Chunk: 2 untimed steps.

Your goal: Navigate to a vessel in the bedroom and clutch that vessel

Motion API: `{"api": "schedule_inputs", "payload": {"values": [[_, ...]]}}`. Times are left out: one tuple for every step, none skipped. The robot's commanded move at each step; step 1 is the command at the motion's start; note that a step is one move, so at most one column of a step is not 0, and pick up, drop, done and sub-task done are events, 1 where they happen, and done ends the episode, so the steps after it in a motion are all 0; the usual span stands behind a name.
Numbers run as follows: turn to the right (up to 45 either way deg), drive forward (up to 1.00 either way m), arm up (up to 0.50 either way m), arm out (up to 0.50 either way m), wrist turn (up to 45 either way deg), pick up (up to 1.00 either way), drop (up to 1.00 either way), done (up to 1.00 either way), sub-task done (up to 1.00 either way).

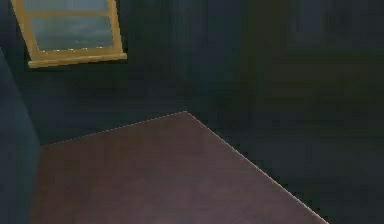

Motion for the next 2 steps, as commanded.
{"api": "schedule_inputs", "payload": {"values": [[-45.0,0.00,0.00,0.00,0.0,0.00,0.00,0.00,0.00],[-45.0,0.00,0.00,0.00,0.0,0.00,0.00,0.00,0.00]]}}
